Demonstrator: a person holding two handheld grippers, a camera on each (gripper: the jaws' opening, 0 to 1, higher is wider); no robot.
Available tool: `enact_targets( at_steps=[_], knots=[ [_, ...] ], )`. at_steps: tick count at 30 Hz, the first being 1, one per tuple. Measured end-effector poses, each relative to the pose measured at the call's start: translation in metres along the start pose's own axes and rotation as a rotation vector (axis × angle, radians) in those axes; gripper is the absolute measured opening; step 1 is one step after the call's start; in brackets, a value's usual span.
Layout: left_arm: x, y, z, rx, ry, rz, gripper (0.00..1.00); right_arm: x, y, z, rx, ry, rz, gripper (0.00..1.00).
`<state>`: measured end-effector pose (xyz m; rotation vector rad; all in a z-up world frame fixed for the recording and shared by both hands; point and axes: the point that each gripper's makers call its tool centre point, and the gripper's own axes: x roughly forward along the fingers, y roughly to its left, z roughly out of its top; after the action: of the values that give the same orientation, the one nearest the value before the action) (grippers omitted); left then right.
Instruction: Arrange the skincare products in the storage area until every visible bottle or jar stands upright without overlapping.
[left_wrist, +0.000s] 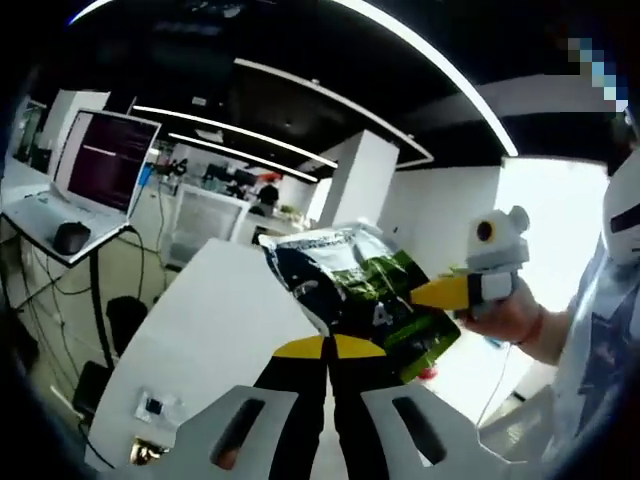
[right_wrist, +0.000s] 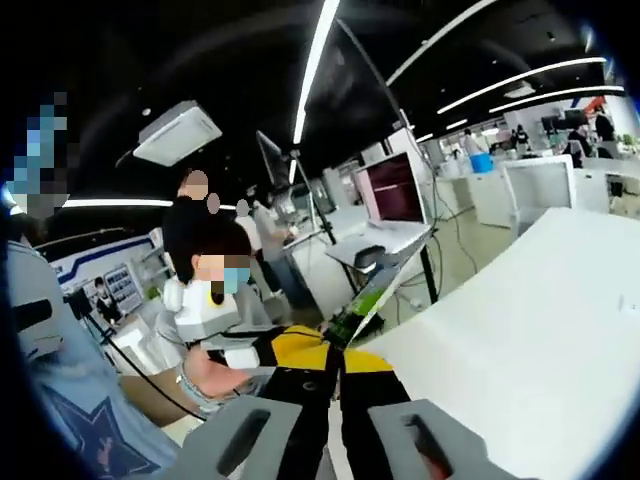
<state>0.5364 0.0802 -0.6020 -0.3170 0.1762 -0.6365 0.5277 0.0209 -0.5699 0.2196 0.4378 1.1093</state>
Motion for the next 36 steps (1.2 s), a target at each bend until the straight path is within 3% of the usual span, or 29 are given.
enact_targets(
  at_steps=[7, 11, 12, 15, 22, 26, 28, 31, 36],
  knots=[
    [-0.008, 0.001, -0.008, -0.1, -0.007, -0.037, 0.03, -0.005, 0.014, -0.012, -0.025, -0.019, 0.01, 0.0],
    [-0.012, -0.009, -0.002, -0.245, -0.041, -0.124, 0.0, -0.009, 0.026, -0.009, -0.042, -0.057, 0.046, 0.0],
    [-0.013, -0.005, -0.001, -0.279, -0.049, -0.115, 0.0, -0.01, 0.026, -0.009, -0.041, -0.058, 0.046, 0.0],
    [-0.013, -0.009, 0.001, -0.359, -0.063, -0.17, 0.0, -0.011, 0.031, -0.01, -0.018, -0.068, 0.078, 0.0],
    [-0.014, -0.015, -0.006, -0.412, -0.034, -0.207, 0.0, -0.013, 0.037, -0.014, 0.004, -0.073, 0.097, 0.0],
    [-0.02, -0.011, -0.013, -0.38, 0.004, -0.169, 0.0, -0.013, 0.03, -0.028, -0.037, -0.02, 0.017, 0.0],
    [-0.022, -0.008, -0.026, -0.291, 0.085, -0.101, 0.0, -0.01, 0.023, -0.044, -0.101, 0.033, -0.083, 0.0],
    [-0.022, -0.003, -0.04, -0.193, 0.17, -0.013, 0.0, -0.004, 0.023, -0.057, -0.149, 0.06, -0.146, 0.0],
    [-0.022, 0.006, -0.056, -0.159, 0.291, 0.104, 0.0, 0.006, 0.018, -0.076, -0.39, 0.128, -0.259, 0.0]
  ],
)
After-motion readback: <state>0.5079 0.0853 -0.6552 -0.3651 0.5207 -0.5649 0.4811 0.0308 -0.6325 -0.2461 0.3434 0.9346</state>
